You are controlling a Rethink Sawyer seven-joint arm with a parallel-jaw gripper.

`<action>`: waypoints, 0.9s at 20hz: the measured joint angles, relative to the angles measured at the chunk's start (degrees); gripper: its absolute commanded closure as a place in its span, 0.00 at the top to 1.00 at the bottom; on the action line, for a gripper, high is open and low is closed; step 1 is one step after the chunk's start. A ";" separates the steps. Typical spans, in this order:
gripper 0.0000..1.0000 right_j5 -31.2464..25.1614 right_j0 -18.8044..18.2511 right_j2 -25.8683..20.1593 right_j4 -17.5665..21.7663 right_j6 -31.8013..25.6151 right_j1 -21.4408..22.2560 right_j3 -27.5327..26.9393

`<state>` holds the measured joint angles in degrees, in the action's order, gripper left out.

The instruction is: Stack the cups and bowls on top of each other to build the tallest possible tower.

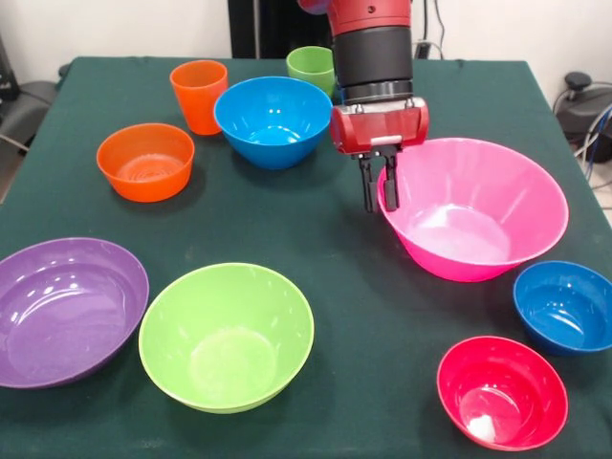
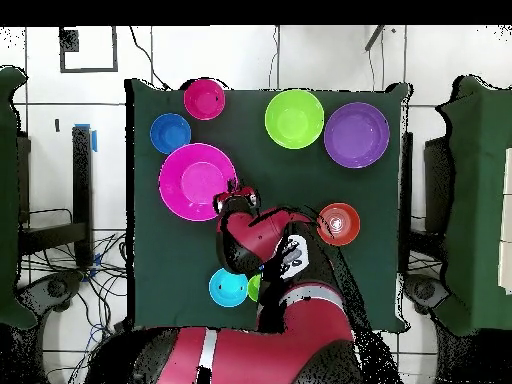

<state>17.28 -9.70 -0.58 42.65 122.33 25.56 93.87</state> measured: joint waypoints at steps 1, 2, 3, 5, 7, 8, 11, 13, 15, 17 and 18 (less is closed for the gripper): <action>0.00 0.00 -0.05 -0.01 0.00 0.00 -0.01 0.00; 0.00 0.00 -0.07 -0.02 0.00 0.00 -0.02 0.00; 0.00 0.00 -0.08 -0.02 0.00 0.00 -0.02 0.00; 0.00 0.01 -0.08 -0.02 0.00 0.00 -0.02 0.00; 0.00 -0.01 -0.09 -0.04 0.00 0.00 -0.01 0.00; 0.00 -0.02 -0.12 -0.10 0.01 0.00 0.04 0.02; 0.00 -0.55 -0.98 -1.28 0.27 0.00 0.67 0.13; 0.00 -2.89 -3.54 -4.53 0.56 0.00 2.19 0.66; 0.00 -7.19 -7.91 -9.72 0.43 0.00 4.05 1.49; 0.00 -13.62 -13.56 -15.97 -1.02 -0.01 5.62 2.20; 0.00 -16.88 -15.76 -18.25 -2.33 -0.06 6.14 2.34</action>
<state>0.40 -25.46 -18.83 40.32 122.27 31.70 96.21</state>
